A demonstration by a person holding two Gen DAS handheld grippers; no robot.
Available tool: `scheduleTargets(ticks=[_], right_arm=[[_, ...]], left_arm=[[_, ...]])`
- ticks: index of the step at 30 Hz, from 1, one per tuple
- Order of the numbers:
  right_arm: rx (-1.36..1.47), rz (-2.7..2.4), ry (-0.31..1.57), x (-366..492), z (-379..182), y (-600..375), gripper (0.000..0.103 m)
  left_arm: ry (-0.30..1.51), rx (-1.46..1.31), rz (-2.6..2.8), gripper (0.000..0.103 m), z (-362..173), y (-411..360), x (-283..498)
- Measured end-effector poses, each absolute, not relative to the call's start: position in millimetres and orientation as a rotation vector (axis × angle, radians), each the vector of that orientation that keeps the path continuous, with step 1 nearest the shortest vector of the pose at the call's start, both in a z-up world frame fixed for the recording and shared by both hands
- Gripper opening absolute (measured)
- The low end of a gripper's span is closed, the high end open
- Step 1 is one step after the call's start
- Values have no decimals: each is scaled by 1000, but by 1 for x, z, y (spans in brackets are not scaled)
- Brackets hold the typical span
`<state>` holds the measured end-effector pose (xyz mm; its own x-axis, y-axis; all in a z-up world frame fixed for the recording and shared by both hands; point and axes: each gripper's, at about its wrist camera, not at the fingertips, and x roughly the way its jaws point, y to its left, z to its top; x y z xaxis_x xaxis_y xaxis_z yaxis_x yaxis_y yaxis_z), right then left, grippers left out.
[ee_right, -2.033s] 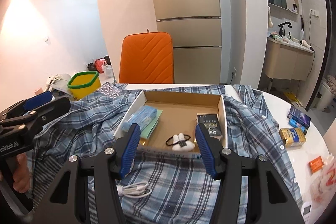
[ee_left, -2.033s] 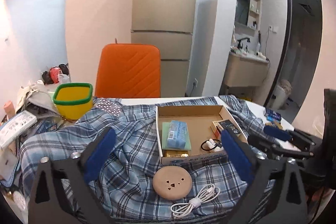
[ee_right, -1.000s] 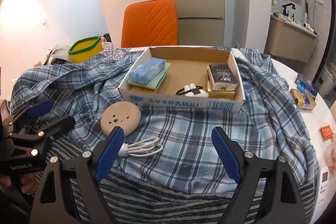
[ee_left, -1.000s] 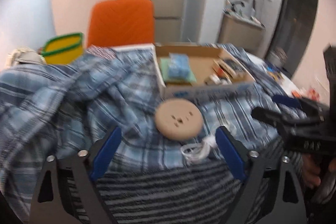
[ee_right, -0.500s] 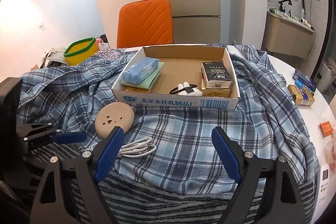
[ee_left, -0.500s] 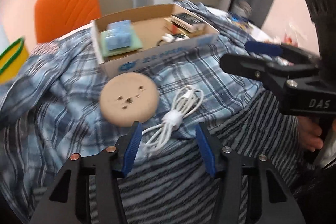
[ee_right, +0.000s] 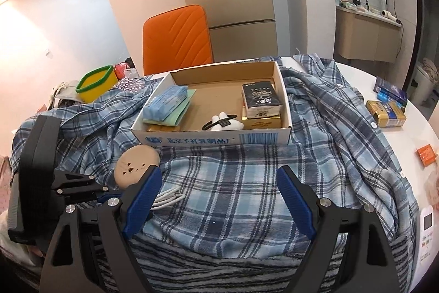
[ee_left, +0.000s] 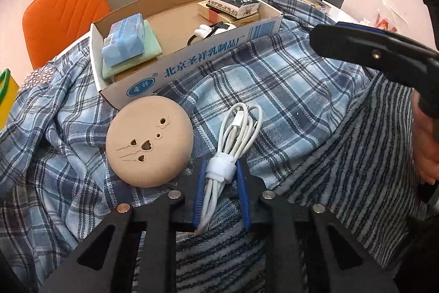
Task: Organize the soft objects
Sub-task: 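Grasp the white cable with the left tool while the right tool grasps the beige coaster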
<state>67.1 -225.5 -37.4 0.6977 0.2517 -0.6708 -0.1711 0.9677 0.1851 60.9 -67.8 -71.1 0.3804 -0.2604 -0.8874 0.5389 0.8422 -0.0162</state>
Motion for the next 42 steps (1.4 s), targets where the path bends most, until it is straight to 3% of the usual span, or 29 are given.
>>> scheduleTargets(ticks=[19,29,42], right_arm=[[40,208,743,66,-19,-211,87],[-61,298,802,89,-15,-161,87],[-191,486,950,126,-55,-84,87]], left_arm=[[754,21,-274,20,-5,7,43],[674,-110,-58,20,-24,50,54],[721,-177,16,20,-45,71,57]])
